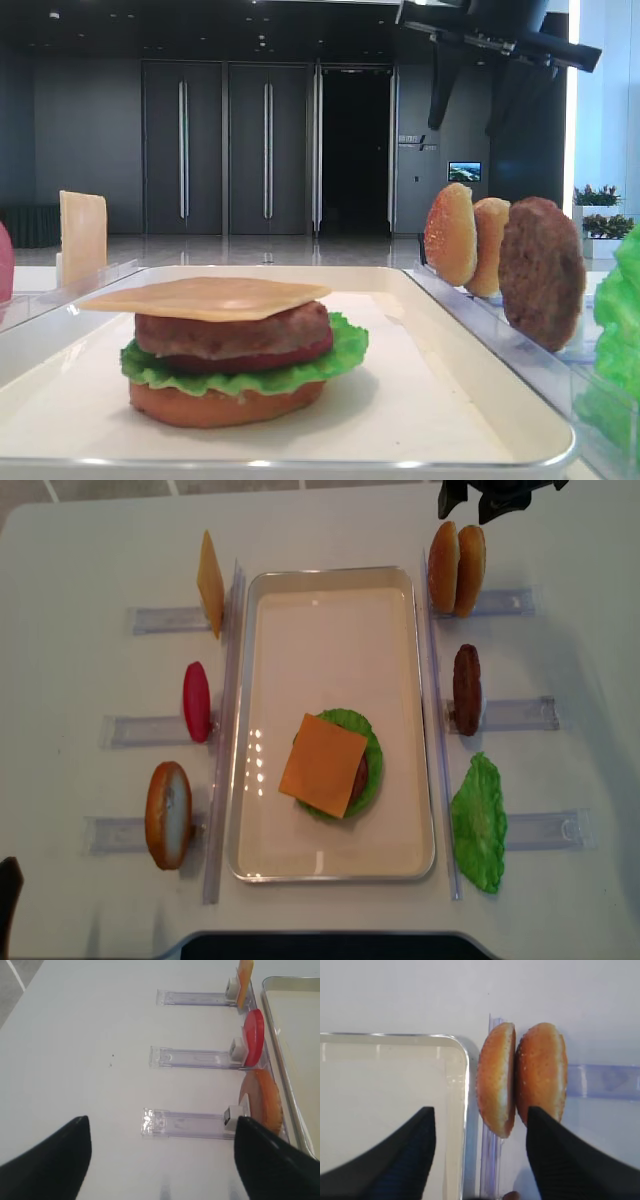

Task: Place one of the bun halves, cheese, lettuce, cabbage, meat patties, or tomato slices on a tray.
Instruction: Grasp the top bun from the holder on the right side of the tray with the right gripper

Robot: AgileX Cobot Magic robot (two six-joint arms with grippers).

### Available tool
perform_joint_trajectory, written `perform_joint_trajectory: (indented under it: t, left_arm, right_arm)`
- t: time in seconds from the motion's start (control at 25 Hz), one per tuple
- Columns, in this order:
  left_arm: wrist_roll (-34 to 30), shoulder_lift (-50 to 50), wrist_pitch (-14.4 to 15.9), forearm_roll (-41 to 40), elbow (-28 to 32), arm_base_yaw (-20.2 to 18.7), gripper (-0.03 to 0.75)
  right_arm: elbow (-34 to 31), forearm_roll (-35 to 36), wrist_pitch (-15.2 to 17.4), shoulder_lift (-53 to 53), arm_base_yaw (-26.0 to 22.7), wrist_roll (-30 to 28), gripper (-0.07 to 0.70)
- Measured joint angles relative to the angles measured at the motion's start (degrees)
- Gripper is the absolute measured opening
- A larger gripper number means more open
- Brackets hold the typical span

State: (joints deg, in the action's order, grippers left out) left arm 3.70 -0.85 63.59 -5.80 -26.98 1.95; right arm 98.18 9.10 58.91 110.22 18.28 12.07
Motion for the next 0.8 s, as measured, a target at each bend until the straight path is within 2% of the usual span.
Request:
perform_joint_trajectory:
  t: [0.28, 0.48, 0.8]
  left_arm:
    - [0.0, 0.0, 0.0, 0.0, 0.0, 0.0, 0.692]
    - [0.0, 0.0, 0.0, 0.0, 0.0, 0.0, 0.692]
    - [0.0, 0.0, 0.0, 0.0, 0.0, 0.0, 0.692]
  right_arm:
    - [0.0, 0.6, -1.9, 1.8, 0.0, -0.8, 0.471]
    - [0.0, 0.6, -2.1, 2.4, 0.0, -0.8, 0.526]
    - [0.0, 2.2, -1.7, 5.3, 0.0, -1.2, 0.543]
